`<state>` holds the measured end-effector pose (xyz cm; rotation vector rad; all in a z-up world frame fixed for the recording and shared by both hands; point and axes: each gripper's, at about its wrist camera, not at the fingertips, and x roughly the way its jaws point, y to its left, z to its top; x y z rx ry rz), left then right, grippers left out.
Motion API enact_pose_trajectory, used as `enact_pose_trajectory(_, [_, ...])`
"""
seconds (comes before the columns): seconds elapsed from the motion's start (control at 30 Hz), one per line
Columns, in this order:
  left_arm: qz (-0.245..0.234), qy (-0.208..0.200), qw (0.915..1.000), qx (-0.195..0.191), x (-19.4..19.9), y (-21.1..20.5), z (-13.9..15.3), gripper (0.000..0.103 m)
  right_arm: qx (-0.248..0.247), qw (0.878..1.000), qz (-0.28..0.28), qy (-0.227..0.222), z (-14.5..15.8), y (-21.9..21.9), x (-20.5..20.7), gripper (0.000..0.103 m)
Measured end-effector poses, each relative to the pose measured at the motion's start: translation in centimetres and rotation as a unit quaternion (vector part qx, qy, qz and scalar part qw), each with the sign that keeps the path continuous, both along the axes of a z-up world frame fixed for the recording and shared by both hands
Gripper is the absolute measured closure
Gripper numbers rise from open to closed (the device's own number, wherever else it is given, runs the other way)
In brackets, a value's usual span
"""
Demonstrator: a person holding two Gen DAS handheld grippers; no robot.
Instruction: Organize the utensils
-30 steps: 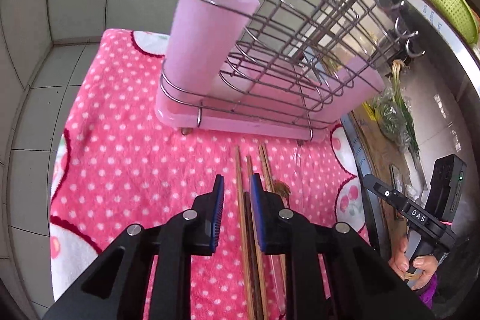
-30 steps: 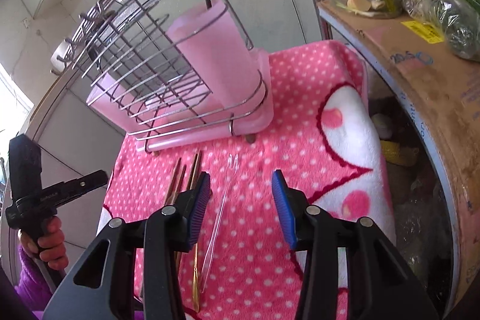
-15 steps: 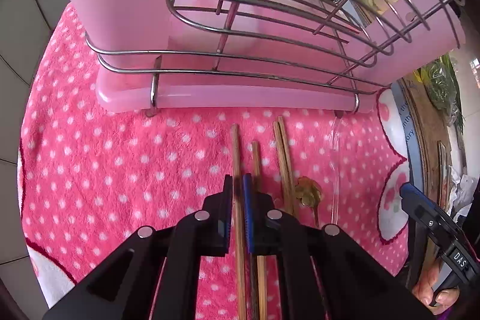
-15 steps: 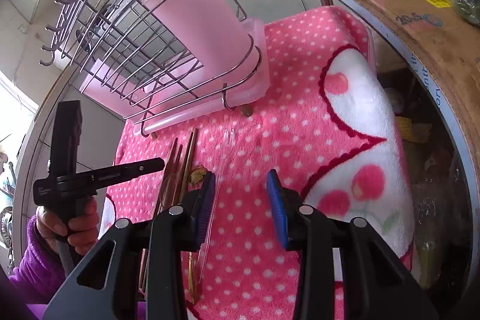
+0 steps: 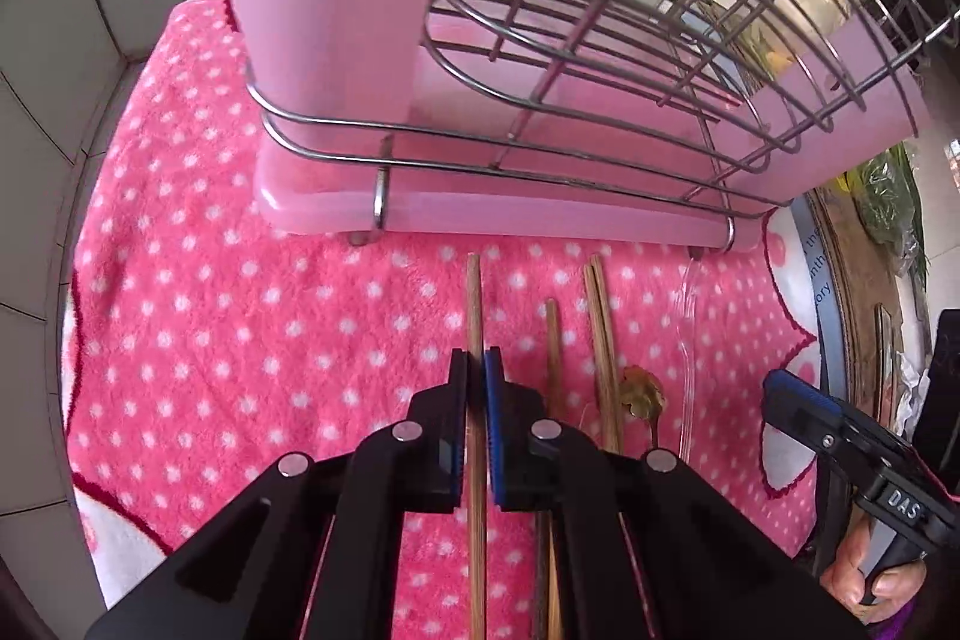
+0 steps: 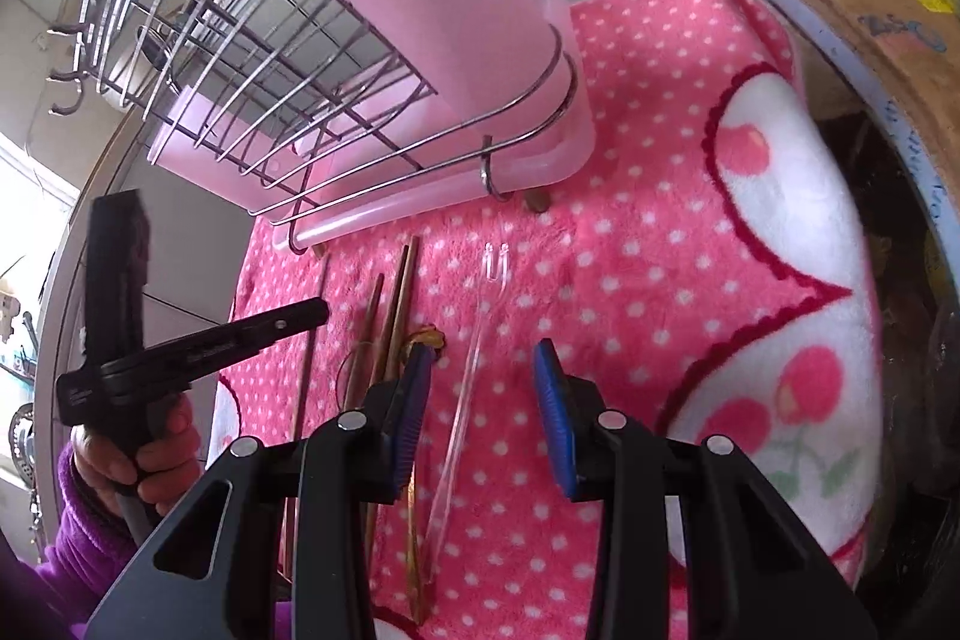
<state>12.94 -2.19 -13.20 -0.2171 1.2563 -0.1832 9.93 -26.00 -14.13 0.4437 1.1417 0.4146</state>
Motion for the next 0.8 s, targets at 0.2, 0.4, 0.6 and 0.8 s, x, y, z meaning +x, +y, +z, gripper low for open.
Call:
enact_pose_trajectory(0.2, [0.014, -0.004, 0.9999, -0.007, -1.0, 2.3, 0.8, 0.098, 0.008, 0.999, 0.01, 0.048, -1.4, 1.9, 2.1, 0.067])
enact_pose_trajectory(0.4, [0.021, -0.016, 0.999, -0.036, -1.9, 4.8, 1.9, 0.098, -0.021, 0.997, 0.006, 0.073, -2.7, 2.8, 3.3, 0.075])
enact_pose_trajectory(0.6, [0.014, -0.028, 0.9986, -0.042, -2.1, 5.3, 2.7, 0.098, -0.051, 0.996, 0.015, 0.071, -2.7, 4.1, 4.1, 0.076])
enact_pose_trajectory(0.8, [0.013, -0.031, 0.9982, -0.049, -2.4, 6.3, 3.1, 0.098, -0.088, 0.994, 0.017, 0.067, -2.7, 5.0, 4.8, 0.094])
